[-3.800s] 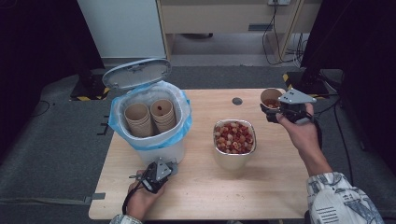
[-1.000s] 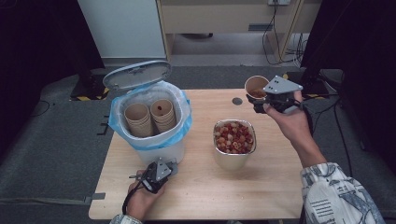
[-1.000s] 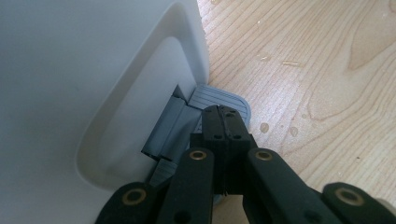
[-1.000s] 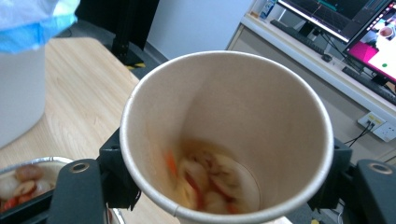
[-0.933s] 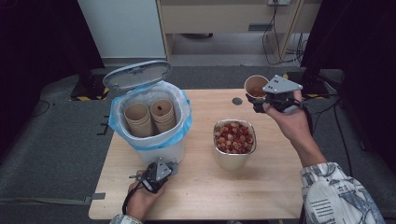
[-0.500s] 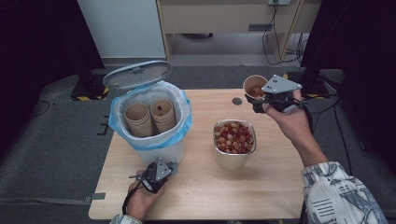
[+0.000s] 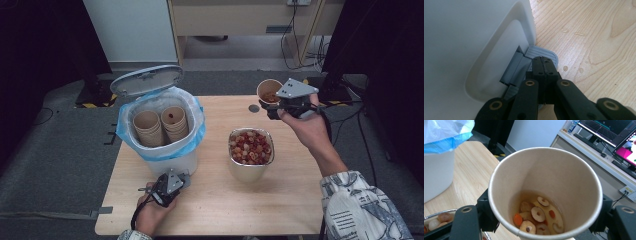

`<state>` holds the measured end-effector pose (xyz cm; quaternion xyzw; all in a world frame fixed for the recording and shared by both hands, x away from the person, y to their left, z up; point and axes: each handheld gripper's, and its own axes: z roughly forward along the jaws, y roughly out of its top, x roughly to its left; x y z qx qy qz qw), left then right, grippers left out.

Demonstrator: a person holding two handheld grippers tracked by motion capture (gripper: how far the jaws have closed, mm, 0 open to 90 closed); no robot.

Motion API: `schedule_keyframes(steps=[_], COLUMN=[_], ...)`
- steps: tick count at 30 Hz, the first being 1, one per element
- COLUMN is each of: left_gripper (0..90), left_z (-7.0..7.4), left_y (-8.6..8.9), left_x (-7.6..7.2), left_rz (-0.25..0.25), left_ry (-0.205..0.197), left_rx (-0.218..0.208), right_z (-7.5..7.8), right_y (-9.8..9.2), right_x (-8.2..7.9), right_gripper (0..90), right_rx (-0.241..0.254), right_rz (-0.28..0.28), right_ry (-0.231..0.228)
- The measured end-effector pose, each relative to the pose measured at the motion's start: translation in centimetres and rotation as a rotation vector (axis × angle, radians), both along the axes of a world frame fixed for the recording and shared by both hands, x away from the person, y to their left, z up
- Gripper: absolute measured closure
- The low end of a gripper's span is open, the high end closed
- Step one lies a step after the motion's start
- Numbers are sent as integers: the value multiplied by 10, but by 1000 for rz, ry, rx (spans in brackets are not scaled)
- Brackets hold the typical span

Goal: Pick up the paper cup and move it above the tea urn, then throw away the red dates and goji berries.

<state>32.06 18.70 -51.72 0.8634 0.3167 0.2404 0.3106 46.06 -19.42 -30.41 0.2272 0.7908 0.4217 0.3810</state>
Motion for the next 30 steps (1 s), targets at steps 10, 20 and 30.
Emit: schedule_keyframes(steps=[10,20,30], left_gripper=[899,899,899], left_z=[0,0,0], left_y=[0,0,0], left_x=[0,0,0], left_rz=[1,1,1], left_ry=[1,0,0], left_rx=[0,-2,-1], right_z=[-3,-11,-19], right_y=[1,11,9], right_x=[-7,-13,-18], right_gripper=[289,289,289], right_rx=[-45,-83,-192], right_rz=[46,74,68], right_ry=[-21,-42,-129])
